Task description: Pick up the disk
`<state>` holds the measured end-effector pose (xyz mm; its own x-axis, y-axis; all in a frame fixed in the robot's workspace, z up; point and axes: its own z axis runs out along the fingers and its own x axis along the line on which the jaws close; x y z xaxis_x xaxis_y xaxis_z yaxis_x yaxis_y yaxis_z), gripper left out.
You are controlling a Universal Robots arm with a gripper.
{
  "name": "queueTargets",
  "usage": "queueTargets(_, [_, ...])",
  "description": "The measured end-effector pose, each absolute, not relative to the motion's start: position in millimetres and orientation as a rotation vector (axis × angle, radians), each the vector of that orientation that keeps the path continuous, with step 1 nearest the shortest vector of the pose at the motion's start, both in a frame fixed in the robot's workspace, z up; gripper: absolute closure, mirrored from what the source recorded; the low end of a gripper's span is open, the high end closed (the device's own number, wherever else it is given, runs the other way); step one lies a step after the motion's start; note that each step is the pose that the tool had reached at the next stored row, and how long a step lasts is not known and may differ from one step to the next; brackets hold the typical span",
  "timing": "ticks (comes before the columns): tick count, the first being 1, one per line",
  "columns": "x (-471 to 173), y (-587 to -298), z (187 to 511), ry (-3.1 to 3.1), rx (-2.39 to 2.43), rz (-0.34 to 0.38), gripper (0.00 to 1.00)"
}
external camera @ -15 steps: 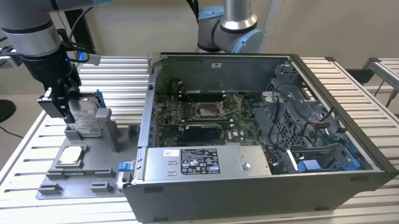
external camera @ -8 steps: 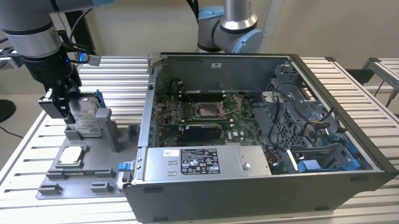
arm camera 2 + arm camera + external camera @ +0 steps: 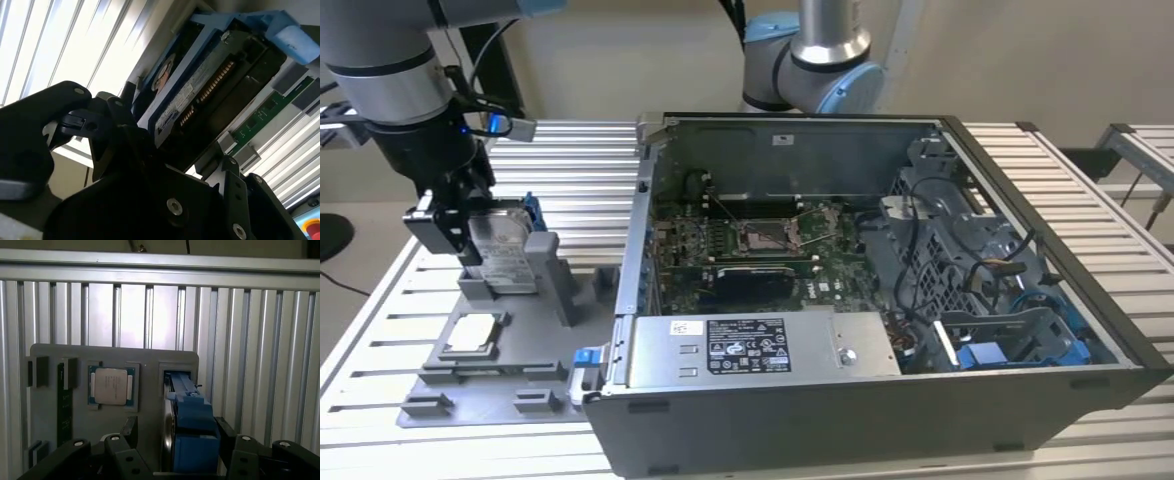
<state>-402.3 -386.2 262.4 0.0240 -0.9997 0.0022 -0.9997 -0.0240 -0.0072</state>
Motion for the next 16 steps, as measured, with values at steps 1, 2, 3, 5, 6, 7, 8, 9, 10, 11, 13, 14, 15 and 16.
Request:
queueTargets(1, [-402.3, -386.2, 262.4, 2.192, -2.245, -0.01, 1.0])
queueTargets(2, [-402.3, -386.2, 262.3, 2.192, -2.245, -0.01, 1.0])
queueTargets(3, [-402.3, -386.2, 262.4, 2.192, -2.245, -0.01, 1.0])
queueTargets(5, [-402.3, -386.2, 262.3, 2.192, -2.245, -0.01, 1.0])
queueTargets(6, [-402.3, -386.2, 262.4, 2.192, -2.245, -0.01, 1.0])
queueTargets(7, [-402.3, -386.3, 262.4, 2.192, -2.245, -0.01, 1.0])
queueTargets(8, [-402.3, -386.2, 262.4, 2.192, -2.245, -0.01, 1.0])
queueTargets(9, [-402.3, -386.3, 262.4, 2.192, -2.245, -0.01, 1.0])
queueTargets(10, [-402.3, -386.3, 262.4, 2.192, -2.245, -0.01, 1.0])
queueTargets(11, [-402.3, -386.2, 262.4, 2.192, -2.245, -0.01, 1.0])
queueTargets(13, [-402.3, -386.3, 262.4, 2.192, -2.245, -0.01, 1.0])
queueTargets(14, [-402.3, -386.2, 262.3, 2.192, -2.245, -0.01, 1.0])
queueTargets(15, [-402.2, -386.3, 262.3, 2.192, -2.245, -0.01, 1.0])
queueTargets(16, [-402.3, -386.2, 262.4, 2.192, -2.245, -0.01, 1.0])
